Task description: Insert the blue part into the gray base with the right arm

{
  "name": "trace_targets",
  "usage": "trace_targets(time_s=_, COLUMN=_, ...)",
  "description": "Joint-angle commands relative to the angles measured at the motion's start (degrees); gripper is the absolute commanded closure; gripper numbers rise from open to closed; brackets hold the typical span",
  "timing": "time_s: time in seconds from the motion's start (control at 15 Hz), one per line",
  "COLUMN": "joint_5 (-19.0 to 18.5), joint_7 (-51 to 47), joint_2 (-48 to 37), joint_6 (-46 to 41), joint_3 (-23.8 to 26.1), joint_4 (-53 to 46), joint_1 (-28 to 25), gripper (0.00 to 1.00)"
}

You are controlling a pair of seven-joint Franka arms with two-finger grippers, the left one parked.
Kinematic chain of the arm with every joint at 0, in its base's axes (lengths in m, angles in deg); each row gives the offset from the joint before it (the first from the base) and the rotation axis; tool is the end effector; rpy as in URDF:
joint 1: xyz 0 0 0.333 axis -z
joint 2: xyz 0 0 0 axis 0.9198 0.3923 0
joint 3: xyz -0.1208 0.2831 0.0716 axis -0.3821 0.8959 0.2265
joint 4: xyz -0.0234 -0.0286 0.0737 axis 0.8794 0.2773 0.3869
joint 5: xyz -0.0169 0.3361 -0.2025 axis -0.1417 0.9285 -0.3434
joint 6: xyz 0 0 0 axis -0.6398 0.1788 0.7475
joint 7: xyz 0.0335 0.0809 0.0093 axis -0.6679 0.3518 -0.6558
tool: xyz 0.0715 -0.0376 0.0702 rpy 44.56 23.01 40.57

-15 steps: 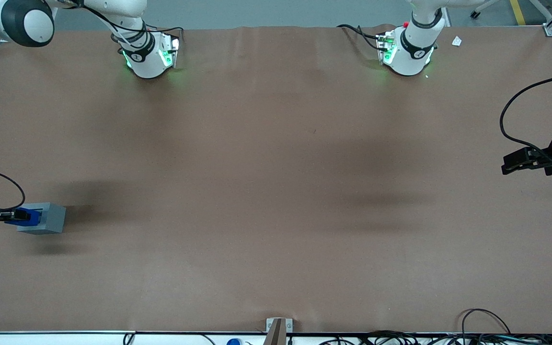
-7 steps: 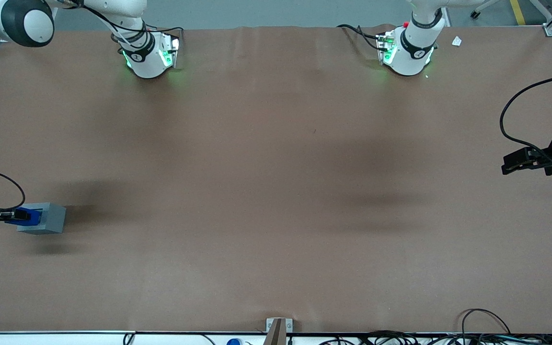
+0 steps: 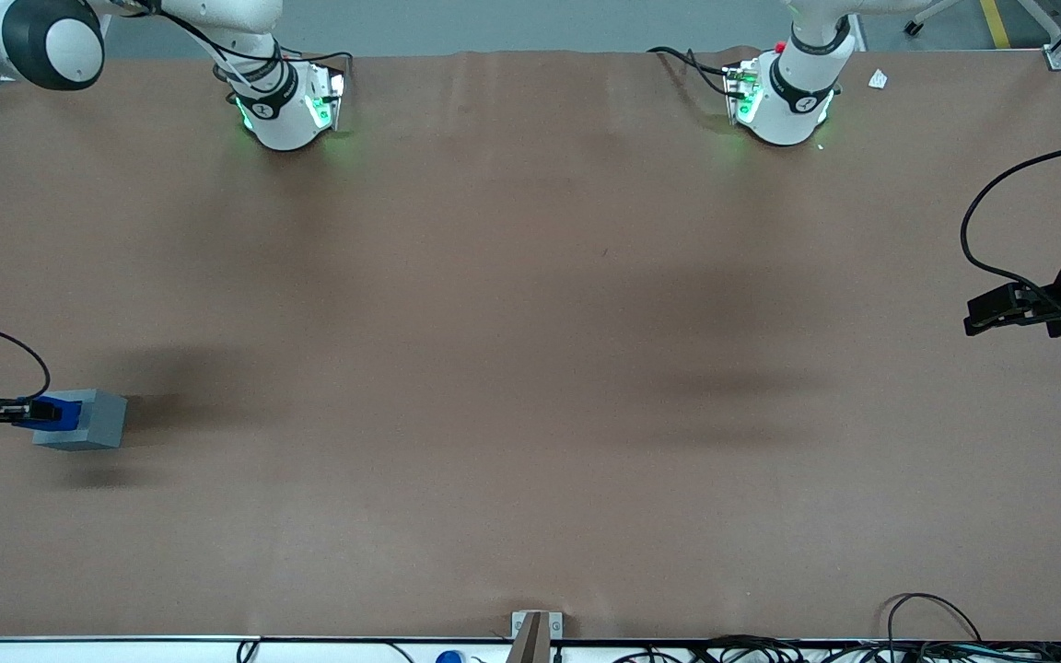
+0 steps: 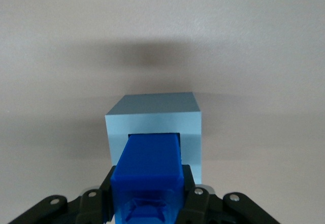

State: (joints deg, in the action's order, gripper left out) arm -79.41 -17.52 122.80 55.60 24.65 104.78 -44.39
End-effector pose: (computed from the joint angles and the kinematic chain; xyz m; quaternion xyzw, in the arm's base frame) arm 0.6846 -0.2745 0.2893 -0.9966 -0.0082 0.0792 0.0192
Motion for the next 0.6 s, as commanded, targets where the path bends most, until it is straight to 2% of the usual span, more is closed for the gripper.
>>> trace_targets(time_s=0.0, joint_5=0.24, joint_7=-0.89, joint_2=-0.28, joint_6=-0.38, joint_3=0.34, joint_4=0.56, joint_1=0.25, gripper=1.00)
trace_targets(time_s=0.53, joint_5=-0.29, joint_7=-0.71, joint_2=0.51, joint_6=1.63, joint_3=0.34, joint_4=0.47, joint_1=0.69, gripper=1.00)
